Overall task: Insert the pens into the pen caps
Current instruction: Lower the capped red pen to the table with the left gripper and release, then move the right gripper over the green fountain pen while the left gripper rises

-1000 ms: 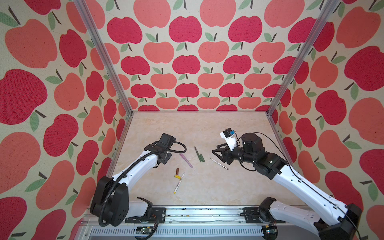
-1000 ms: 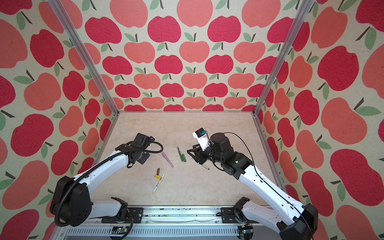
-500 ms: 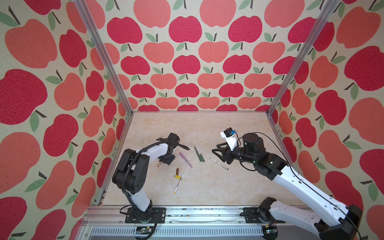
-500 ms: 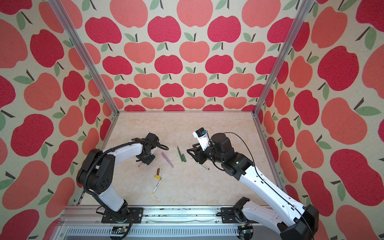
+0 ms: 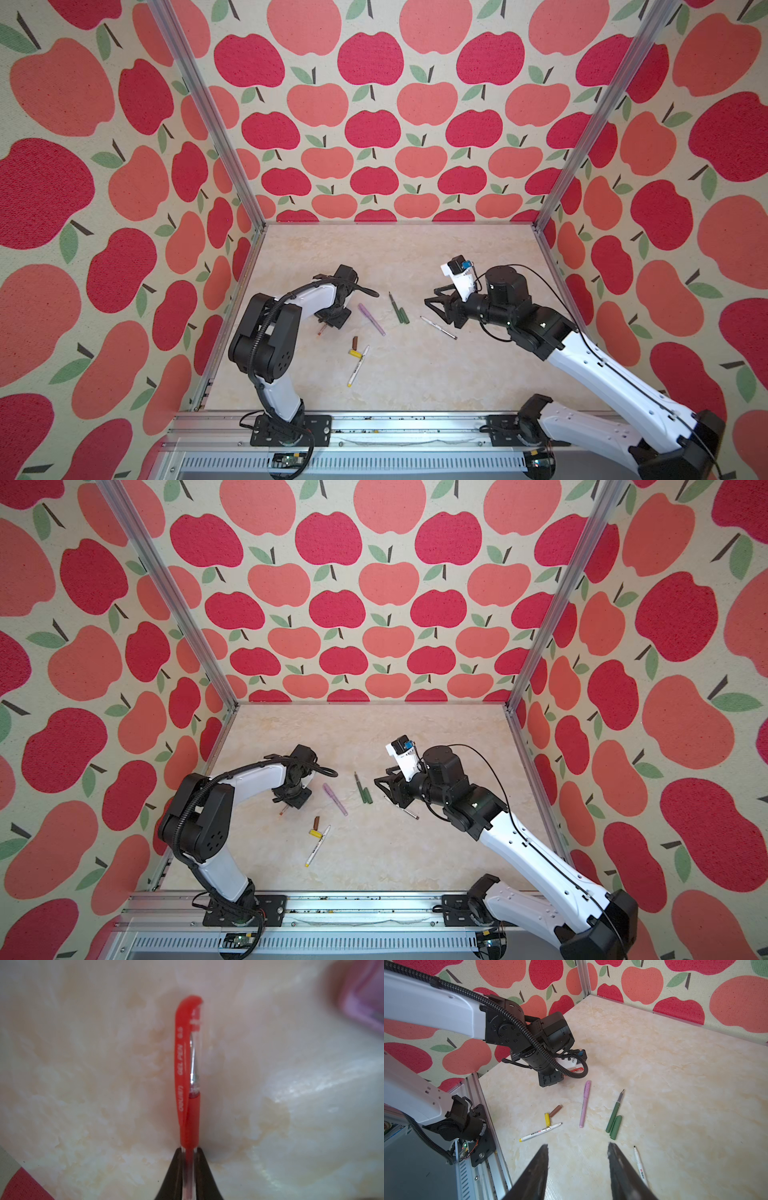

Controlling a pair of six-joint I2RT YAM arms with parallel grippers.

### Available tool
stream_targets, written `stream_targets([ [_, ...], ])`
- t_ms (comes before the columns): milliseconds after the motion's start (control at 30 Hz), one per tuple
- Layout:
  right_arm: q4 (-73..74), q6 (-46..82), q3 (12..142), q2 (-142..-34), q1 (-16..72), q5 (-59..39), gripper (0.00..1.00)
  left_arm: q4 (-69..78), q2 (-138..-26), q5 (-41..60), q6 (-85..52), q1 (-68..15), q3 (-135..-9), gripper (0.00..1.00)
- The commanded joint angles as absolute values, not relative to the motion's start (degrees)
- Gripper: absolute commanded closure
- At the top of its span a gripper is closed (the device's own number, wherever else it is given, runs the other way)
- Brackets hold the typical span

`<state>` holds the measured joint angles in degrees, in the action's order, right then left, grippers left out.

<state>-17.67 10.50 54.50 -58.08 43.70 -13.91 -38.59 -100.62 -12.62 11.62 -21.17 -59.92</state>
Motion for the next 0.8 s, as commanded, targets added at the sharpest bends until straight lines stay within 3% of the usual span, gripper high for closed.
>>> stream_targets([
  [0, -18.85, 9.4, 56.03, -57.92, 43.42, -13.1, 0.51, -39.37, -101.98, -10.81, 10.75, -20.83, -61.26, 0.76],
  [167, -19.3, 9.27, 56.43, -57.92, 43.33, -12.76, 0.5, -38.49, -99.36, -11.29, 10.67, -20.77, -60.39, 0.57],
  [400, -20.67, 11.05, 56.59, -57.89, 43.0, -9.72, 0.47, -35.56, -87.48, -11.58, 8.15, -20.74, -59.68, 0.41],
  [533, -25.97, 12.1, 58.06, -59.64, 42.39, -6.49, 0.46, -26.92, -71.14, -2.74, 6.47, -20.61, -55.0, 0.26],
  [667, -30.82, 12.16, 58.62, -60.73, 42.1, -4.48, 0.45, -20.72, -54.65, 7.7, 3.26, -19.98, -50.44, 0.01],
  [767, -33.14, 11.97, 59.2, -62.08, 41.94, -2.8, 0.44, -19.96, -46.18, 16.16, -0.24, -18.8, -48.11, 0.01],
])
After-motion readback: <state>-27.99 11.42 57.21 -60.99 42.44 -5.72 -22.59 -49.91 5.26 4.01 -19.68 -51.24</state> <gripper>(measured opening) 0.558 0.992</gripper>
